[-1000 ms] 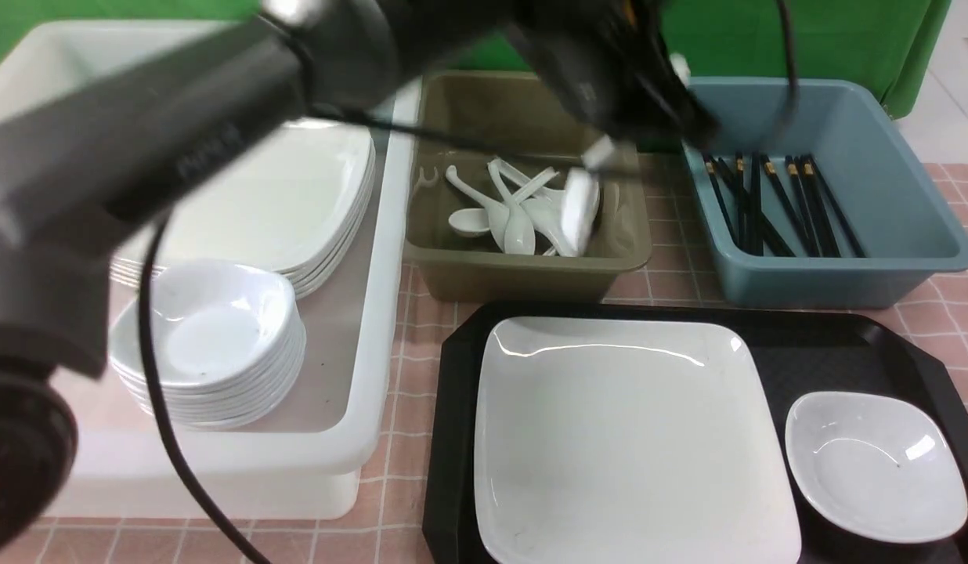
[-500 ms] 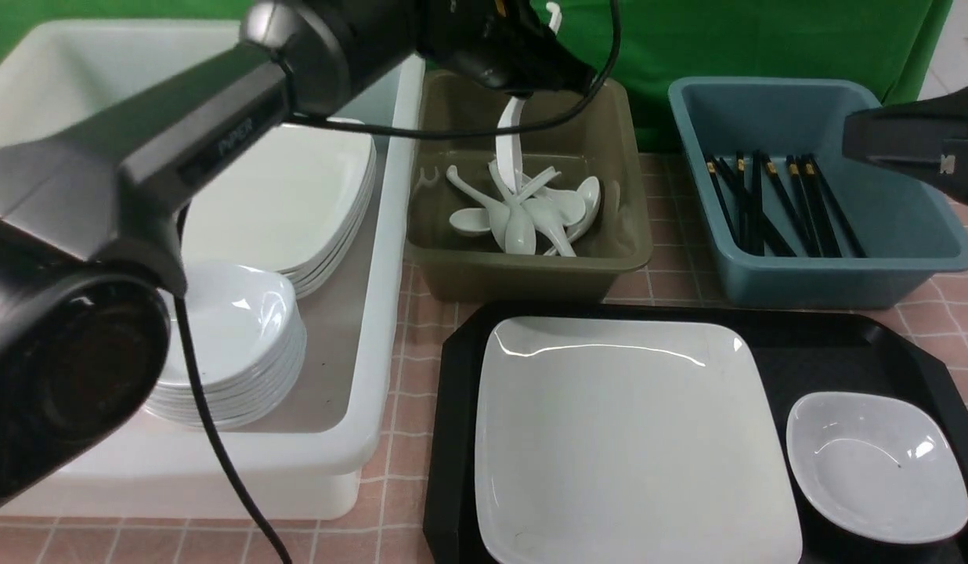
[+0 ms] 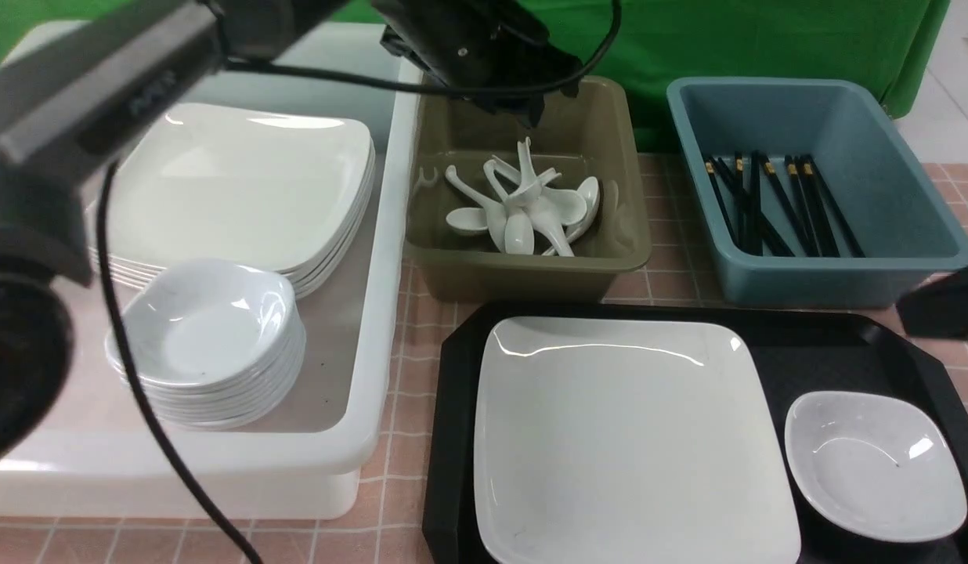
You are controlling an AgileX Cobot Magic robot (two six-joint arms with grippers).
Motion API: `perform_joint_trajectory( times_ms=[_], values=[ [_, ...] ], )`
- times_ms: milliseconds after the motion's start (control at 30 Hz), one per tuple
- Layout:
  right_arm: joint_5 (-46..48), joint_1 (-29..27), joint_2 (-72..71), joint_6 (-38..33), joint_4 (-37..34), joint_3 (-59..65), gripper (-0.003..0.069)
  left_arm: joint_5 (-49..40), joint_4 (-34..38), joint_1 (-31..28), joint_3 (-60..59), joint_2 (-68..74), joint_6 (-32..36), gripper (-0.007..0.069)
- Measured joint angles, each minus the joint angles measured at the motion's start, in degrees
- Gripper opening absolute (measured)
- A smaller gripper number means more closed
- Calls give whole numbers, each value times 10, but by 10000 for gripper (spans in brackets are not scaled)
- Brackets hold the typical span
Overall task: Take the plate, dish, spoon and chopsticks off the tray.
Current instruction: Use the right arm to grab a small plate from the dinner plate
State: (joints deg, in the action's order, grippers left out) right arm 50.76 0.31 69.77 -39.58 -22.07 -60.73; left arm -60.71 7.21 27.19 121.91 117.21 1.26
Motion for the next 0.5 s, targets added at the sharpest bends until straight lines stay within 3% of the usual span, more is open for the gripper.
perform_joint_trajectory(
  times_ms=[100,233,367,400,500],
  values=[
    [4,16,21,1,16,25,60,-68,82,2,-4,-43,64,29],
    [6,50,45,13,55,51,155,-82,134,23,-46,-101,125,-5],
    [-4,98,68,46,143,69,400,-82,138,75,-157,-177,147,-11],
    [-4,100,69,47,147,69,411,-80,138,80,-169,-179,148,-11],
    [-26,131,90,49,209,91,553,-34,138,114,-275,-216,153,-11]
  ],
)
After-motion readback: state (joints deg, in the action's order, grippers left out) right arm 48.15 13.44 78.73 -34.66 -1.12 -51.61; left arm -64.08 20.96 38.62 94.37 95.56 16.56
